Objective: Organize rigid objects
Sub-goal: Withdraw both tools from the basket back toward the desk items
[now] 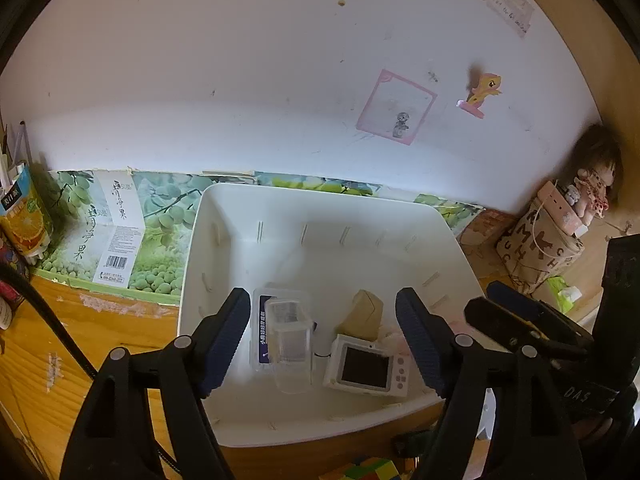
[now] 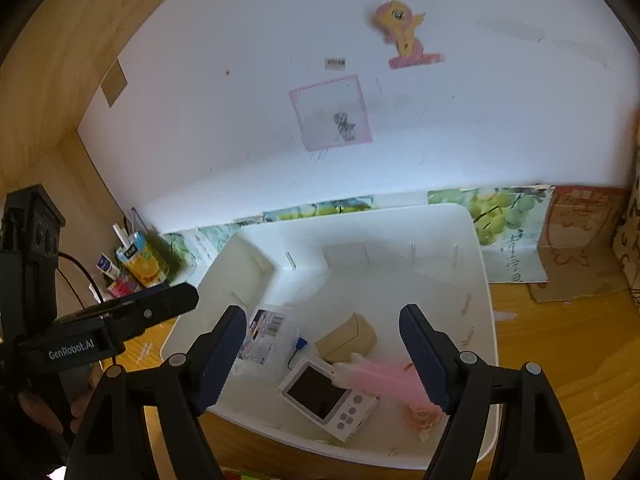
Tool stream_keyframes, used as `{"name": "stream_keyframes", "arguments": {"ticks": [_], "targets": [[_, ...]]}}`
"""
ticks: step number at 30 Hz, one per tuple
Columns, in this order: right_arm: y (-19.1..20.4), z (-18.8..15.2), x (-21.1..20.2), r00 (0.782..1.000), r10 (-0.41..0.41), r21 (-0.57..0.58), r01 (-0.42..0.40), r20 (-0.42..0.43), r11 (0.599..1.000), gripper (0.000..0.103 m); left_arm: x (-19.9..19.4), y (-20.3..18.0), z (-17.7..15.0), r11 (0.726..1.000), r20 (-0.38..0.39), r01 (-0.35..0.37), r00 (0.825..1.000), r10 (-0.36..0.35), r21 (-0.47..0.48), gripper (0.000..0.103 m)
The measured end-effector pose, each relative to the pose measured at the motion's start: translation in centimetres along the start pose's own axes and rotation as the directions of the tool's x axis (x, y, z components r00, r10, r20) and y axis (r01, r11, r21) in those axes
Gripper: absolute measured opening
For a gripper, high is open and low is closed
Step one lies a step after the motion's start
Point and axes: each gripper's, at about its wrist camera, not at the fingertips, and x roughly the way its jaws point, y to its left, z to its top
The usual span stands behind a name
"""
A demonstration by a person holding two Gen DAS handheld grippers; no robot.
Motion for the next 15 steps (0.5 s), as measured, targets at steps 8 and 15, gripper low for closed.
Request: {"name": "stream_keyframes", "arguments": {"ticks": [8,15], "targets": [[0.9,-0.2,-2.8,0.997,-0.057,0.017,0.056,0.059,0.998,0.081,-2.2,-0.2,0.0,0.999,0.021,0.007,1.000,-0.007,0.035,0.083],[2.5,-0.6,-6.1,0.988,-0.088,0.018,0.087,0.126,0.996,0.084,-4.6,-0.9,-0.2,0.997,0.045,0.017,0.999,-0.020,0.080,0.083]]}}
